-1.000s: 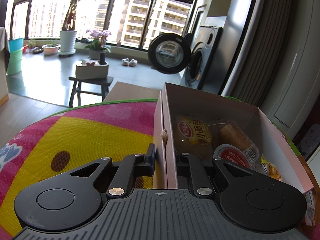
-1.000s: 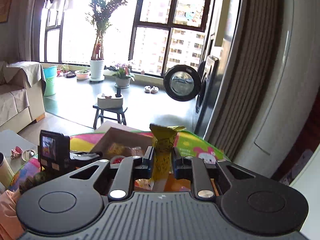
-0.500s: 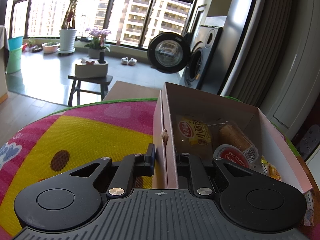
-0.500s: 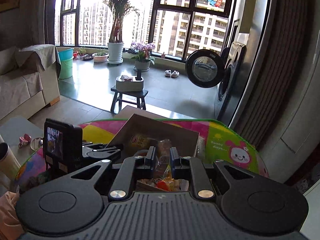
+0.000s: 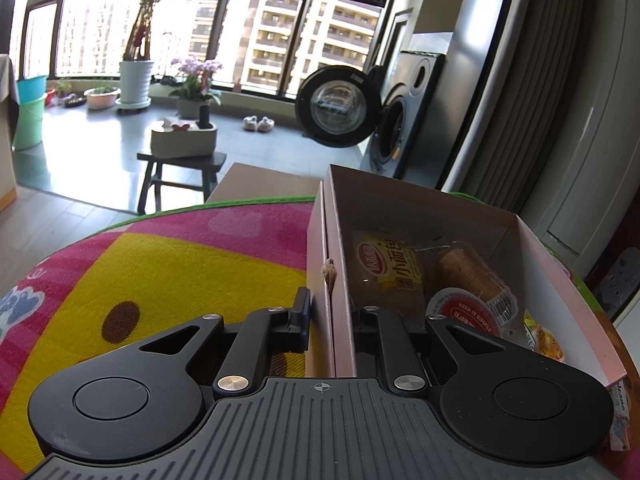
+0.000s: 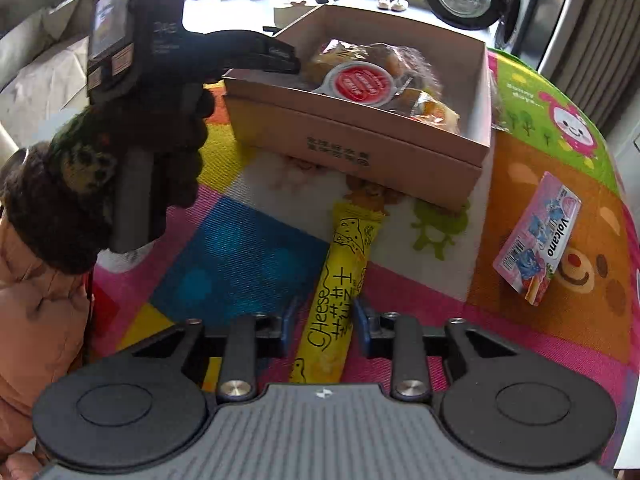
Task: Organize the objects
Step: 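Carry the yellow stick with the right gripper over the pink box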
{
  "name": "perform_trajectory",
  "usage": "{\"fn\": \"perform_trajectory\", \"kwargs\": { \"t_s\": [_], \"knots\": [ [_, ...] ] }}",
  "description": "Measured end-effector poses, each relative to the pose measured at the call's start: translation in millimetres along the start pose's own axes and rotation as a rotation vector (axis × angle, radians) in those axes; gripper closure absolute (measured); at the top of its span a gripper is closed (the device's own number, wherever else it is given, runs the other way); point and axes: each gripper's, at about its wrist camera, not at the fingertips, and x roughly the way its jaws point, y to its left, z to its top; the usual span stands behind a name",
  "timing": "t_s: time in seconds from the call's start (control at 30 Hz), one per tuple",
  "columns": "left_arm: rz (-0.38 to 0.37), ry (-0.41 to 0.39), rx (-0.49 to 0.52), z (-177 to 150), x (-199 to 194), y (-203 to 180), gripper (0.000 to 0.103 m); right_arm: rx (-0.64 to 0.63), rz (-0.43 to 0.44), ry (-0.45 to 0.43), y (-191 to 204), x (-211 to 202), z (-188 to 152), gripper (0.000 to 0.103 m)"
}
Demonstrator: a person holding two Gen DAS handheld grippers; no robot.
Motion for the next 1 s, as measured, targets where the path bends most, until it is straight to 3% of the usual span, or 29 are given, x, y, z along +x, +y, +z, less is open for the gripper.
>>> {"fn": "perform_trajectory", "kwargs": {
  "t_s": [0.07,0.23,0.33,0.4,0.43,0.47,0.53,0.57,0.73,0.8,0.83,1.0],
  "knots": [
    [0.0,0.0,0.0,0.4,0.5,0.0,0.087,0.0,0.033,-0.027,4.1,-12.6,4.8,0.102],
    [0.001,-0.001,0.002,0.4,0.1,0.1,0.087,-0.005,0.05,-0.171,6.6,-60.6,29.2,0.102],
    [0.001,-0.001,0.001,0.4,0.1,-0.1,0.087,-0.061,-0.028,-0.228,11.3,-75.6,35.8,0.101],
    [0.0,-0.001,0.001,0.5,0.3,0.0,0.087,-0.07,-0.034,-0.205,10.6,-69.8,34.5,0.1],
    [-0.001,0.0,0.0,0.6,0.4,0.1,0.087,-0.073,-0.039,-0.179,9.9,-61.9,33.8,0.093],
    [-0.001,0.0,0.0,0.2,0.0,-0.1,0.087,-0.077,-0.044,-0.158,11.0,-54.9,31.0,0.078],
    [0.0,0.0,0.002,0.1,0.1,0.1,0.087,-0.102,-0.044,-0.121,13.6,-36.7,22.7,0.061],
    [-0.001,0.0,0.001,0.0,0.0,0.2,0.087,-0.116,-0.04,-0.101,16.5,-27.7,17.4,0.06],
    [-0.001,0.0,0.0,0.3,0.0,0.0,0.087,-0.111,-0.02,0.008,15.6,17.9,-0.7,0.06],
    [-0.001,0.0,0.001,0.4,0.0,0.0,0.087,-0.096,0.008,-0.005,15.3,16.4,-2.0,0.067],
    [0.0,-0.001,0.002,0.3,0.0,-0.1,0.087,-0.102,0.014,-0.008,17.0,13.0,-3.0,0.081],
    [0.002,-0.001,0.005,-0.8,0.3,-1.1,0.087,-0.113,0.033,-0.049,24.3,-13.8,-4.8,0.082]
  ]
}}
